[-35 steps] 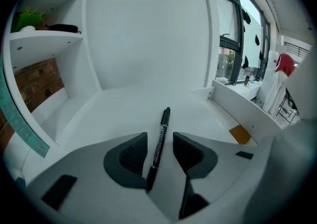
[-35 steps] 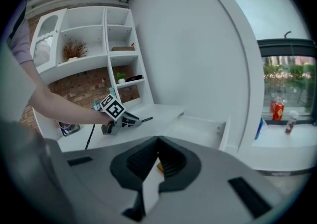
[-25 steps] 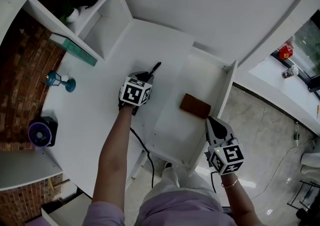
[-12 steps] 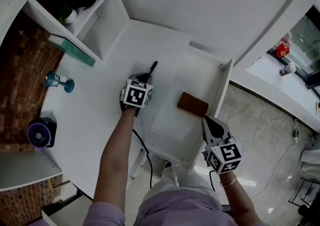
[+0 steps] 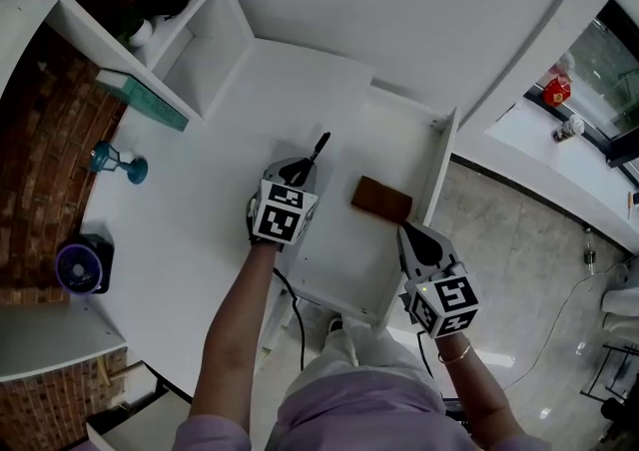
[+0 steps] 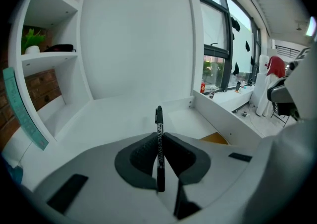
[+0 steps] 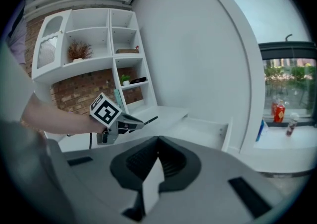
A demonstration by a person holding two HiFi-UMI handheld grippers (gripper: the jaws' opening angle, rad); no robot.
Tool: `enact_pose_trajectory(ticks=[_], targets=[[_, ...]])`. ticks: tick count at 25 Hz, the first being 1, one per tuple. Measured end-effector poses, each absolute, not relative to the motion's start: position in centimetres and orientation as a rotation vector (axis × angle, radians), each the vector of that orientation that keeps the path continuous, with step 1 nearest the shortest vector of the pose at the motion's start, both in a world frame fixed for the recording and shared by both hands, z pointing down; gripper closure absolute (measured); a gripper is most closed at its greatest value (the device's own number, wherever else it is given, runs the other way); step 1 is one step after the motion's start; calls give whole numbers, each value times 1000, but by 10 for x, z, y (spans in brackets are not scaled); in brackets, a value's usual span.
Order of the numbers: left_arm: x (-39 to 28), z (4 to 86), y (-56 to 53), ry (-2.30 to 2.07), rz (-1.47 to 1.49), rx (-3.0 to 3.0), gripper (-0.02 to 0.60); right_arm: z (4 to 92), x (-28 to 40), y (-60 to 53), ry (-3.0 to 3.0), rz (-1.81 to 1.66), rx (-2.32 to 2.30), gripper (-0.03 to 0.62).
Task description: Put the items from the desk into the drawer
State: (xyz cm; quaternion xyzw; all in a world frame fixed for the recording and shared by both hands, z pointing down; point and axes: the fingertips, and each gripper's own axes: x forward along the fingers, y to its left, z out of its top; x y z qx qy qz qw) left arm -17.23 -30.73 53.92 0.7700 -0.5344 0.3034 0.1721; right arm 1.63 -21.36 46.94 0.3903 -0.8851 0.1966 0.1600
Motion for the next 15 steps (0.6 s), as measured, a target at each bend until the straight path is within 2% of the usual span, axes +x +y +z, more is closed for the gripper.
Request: enact_pose_trajectory(ticks=[15], targets=[[-130,506,-235,-1462,794,2287,541,456,10,-184,-2560,538,1130,591]])
